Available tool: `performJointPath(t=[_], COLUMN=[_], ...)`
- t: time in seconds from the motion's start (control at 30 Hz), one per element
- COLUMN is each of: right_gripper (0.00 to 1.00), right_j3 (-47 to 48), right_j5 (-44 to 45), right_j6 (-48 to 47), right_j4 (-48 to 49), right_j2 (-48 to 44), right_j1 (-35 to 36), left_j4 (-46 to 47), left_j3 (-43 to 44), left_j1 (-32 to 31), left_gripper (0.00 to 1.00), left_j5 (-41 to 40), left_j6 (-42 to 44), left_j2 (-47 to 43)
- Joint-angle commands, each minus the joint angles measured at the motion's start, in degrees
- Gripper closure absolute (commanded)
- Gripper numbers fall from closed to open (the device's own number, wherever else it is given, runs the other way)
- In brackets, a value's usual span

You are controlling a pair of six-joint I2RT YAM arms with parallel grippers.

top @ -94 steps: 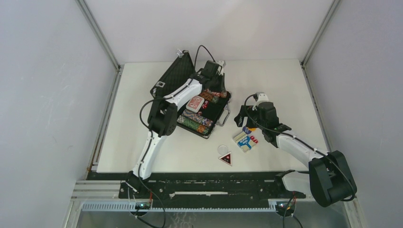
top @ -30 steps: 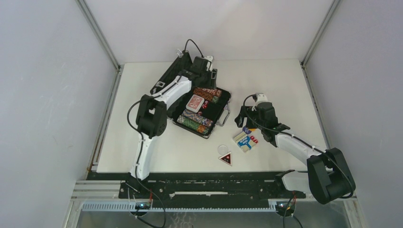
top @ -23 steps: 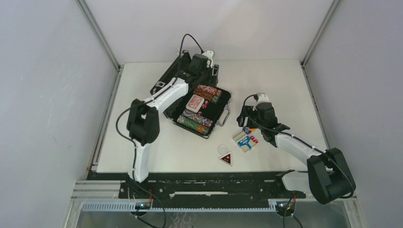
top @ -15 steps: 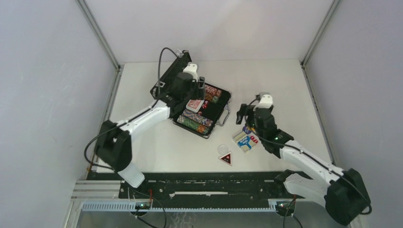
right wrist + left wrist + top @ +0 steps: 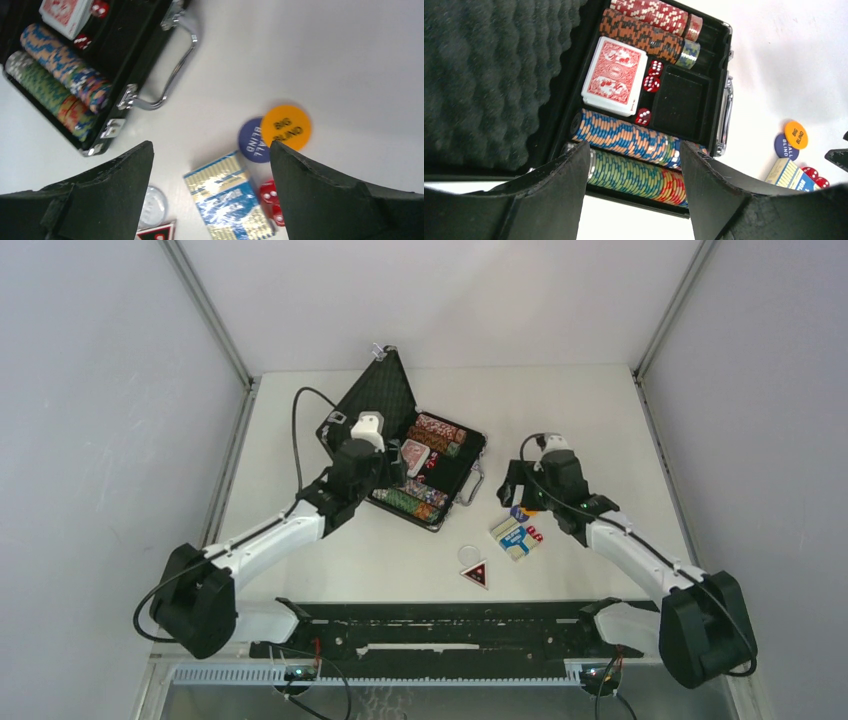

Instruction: Pack up texas hold em set

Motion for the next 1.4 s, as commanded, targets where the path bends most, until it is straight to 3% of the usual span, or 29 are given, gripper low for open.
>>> performJointPath(t=[0.0,0.2,0.63,1.1,1.37], right_gripper=[0.05,0.0,0.0,0.0,0.0], right_j3=[9.54,14.65,9.9,10.25,11.57], right_j5=[-1.74,2.52,4.63,3.68,3.84], right_j6=[-3.83,-5.33,-2.2,-2.6,-5.31], right_j4=[-8.56,-16.65,-17.07,-21.35,-23.63], right_j2=[4.93,14.54,15.94,16.09,20.44], right_j1=[3.18,7.26,13.77,8.89,11.41], left_j4=[3.94,3.61,4.25,4.5,4.25], left_j3=[-4.49,-5.1,-5.07,-4.42,-4.2], left_j1=[-0.04,0.02,0.01,-0.02,0.0], left_gripper=[0.29,0.29,0.29,0.3,0.31], left_j5=[-3.4,-1.05,1.44,3.2,3.18], left_j6=[0.01,-1.35,-2.24,-2.49,-2.25], left_j2=[-5.0,-5.55,-4.02,-2.69,-1.7])
